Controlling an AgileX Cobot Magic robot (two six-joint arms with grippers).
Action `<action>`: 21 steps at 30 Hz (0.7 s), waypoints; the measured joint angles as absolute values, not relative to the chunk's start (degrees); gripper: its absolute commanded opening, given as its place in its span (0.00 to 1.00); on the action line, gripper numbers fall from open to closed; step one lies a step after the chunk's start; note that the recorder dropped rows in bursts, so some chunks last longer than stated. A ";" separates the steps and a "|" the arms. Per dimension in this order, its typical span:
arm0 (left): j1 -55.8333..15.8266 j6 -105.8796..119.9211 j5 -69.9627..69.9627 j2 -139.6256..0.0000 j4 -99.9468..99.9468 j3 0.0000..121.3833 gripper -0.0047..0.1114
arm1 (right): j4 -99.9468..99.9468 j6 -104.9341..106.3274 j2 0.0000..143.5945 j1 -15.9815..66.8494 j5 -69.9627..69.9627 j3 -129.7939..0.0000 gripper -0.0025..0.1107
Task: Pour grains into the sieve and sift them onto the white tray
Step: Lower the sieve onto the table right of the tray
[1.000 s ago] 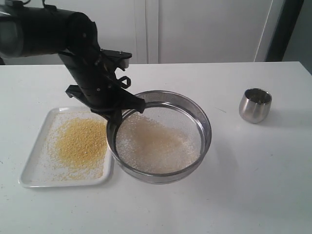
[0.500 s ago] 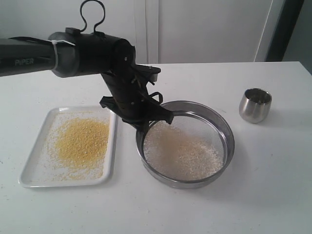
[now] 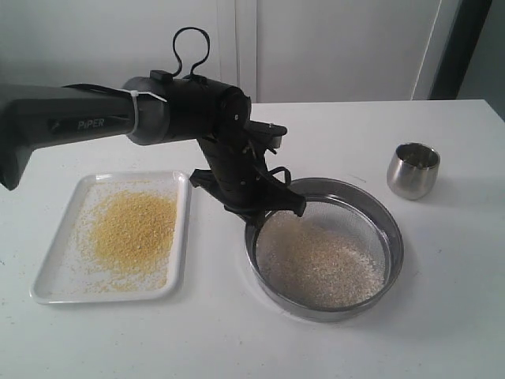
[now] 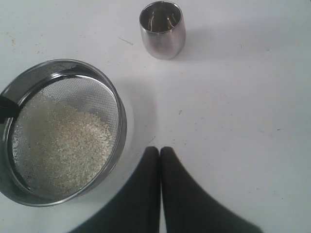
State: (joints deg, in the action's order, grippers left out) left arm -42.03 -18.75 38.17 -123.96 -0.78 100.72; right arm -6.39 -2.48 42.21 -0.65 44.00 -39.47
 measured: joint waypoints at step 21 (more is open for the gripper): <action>-42.03 -19.25 38.27 -126.07 -1.55 101.26 0.04 | -6.39 -3.39 42.21 -0.65 44.00 -39.47 0.02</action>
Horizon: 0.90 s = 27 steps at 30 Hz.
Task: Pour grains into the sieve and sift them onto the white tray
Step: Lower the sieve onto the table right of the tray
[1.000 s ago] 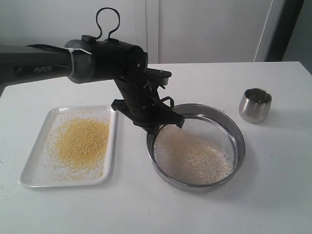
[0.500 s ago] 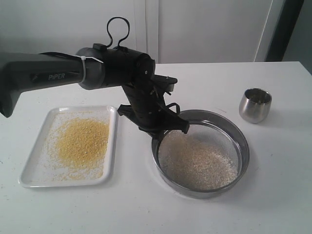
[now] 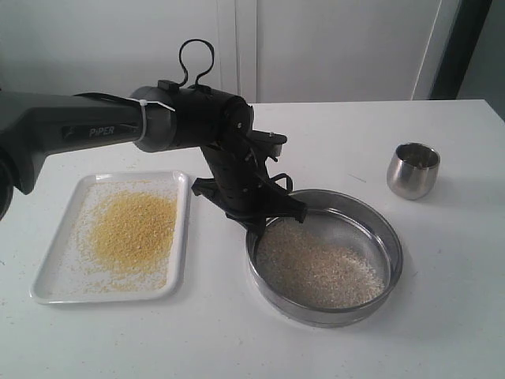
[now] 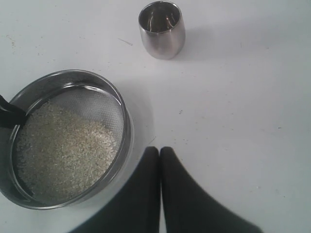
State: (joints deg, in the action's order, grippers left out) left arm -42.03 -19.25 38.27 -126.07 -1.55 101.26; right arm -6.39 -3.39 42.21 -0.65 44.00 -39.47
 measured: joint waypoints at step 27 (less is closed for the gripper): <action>-42.03 -19.25 36.52 -126.46 -0.53 101.26 0.63 | -6.39 -3.39 42.21 -0.65 44.00 -39.47 0.02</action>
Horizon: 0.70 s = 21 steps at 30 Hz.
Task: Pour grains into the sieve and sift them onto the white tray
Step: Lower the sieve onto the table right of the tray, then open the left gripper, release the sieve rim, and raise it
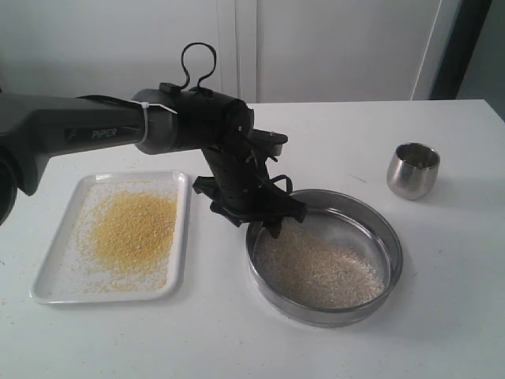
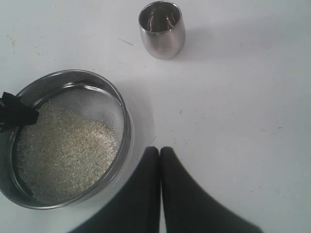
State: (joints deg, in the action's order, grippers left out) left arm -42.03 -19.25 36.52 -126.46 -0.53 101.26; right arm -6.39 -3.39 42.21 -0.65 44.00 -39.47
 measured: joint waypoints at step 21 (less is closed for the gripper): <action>-42.03 -19.25 37.25 -120.04 0.91 101.26 0.52 | -6.39 -3.50 42.21 -0.65 44.00 -39.47 0.02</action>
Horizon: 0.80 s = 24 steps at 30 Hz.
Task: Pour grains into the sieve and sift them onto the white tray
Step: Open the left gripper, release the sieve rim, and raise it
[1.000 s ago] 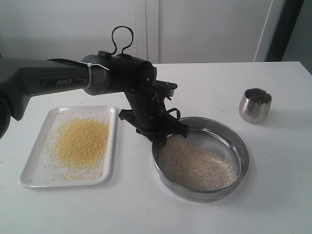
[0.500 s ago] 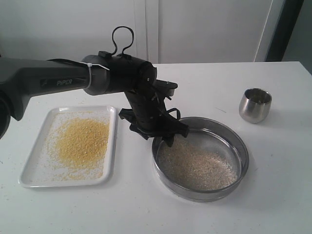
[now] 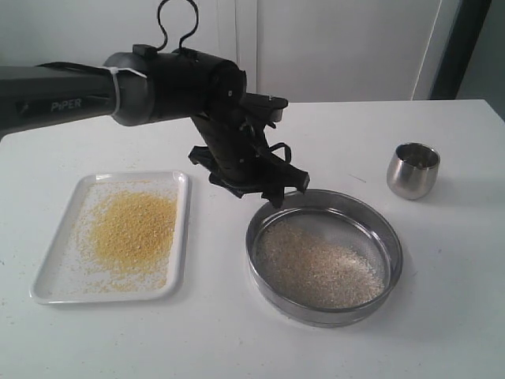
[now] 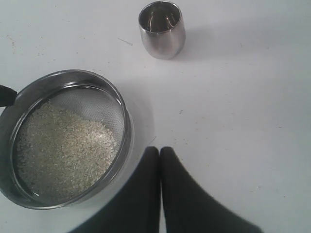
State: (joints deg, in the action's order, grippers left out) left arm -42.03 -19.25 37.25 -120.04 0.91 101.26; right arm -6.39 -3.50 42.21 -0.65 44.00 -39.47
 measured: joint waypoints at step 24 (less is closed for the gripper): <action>-40.68 -19.03 42.30 -116.46 4.12 101.26 0.04 | -6.39 -3.50 42.21 -0.65 44.00 -39.47 0.02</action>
